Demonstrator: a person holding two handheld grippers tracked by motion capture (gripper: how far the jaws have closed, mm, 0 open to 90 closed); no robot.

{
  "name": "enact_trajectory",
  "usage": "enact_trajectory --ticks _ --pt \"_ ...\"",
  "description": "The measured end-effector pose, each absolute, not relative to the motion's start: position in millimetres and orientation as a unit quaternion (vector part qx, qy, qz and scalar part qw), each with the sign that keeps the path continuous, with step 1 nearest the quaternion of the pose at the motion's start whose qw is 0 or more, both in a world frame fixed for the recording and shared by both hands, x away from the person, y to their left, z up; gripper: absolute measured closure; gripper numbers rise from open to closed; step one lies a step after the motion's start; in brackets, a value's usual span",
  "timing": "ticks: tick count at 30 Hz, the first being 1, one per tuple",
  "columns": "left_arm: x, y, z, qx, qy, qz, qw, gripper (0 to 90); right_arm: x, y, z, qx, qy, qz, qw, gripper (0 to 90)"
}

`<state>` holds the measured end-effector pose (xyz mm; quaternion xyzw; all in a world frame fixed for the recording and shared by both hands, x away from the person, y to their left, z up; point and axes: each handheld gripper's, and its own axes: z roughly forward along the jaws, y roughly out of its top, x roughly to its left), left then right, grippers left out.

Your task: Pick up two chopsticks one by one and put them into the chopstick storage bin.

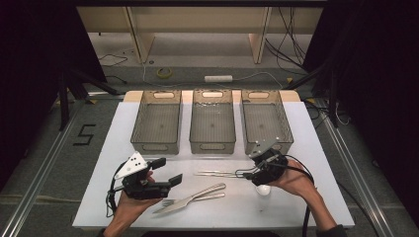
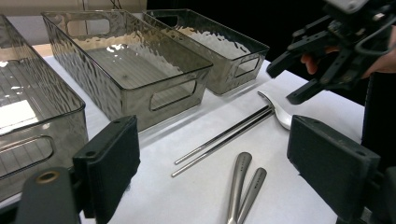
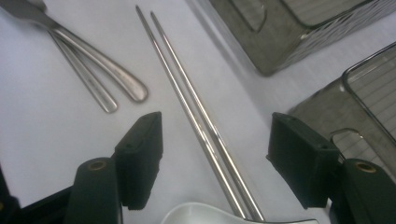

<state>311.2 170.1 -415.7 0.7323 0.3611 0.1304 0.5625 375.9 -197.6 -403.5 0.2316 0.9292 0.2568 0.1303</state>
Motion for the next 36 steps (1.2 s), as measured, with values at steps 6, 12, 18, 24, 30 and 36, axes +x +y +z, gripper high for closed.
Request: enact_trajectory --ticks 6,12,18,24,30,36 --pt "311.1 169.7 -415.7 0.732 0.361 0.130 0.563 16.5 395.2 -190.6 -412.0 0.219 0.946 0.214 0.110 46.0" --pt "310.7 168.8 -415.9 0.733 0.360 0.129 0.562 16.5 413.6 -185.8 -425.4 0.207 0.959 0.173 0.085 53.5" --pt "310.6 168.4 -415.9 0.735 0.358 0.128 0.561 16.5 423.8 -181.5 -435.2 0.197 0.966 0.152 0.072 56.7" --pt "310.8 168.4 -416.1 0.737 0.356 0.128 0.560 16.5 431.4 -179.9 -445.5 0.192 0.971 0.130 0.054 61.6" --pt "311.0 167.8 -416.3 0.737 0.356 0.129 0.560 16.5 435.3 -180.0 -450.0 0.178 0.974 0.130 0.051 67.7" --pt "311.2 167.6 -416.5 0.737 0.356 0.129 0.559 16.5 435.7 -177.2 -452.9 0.165 0.978 0.116 0.044 72.8"
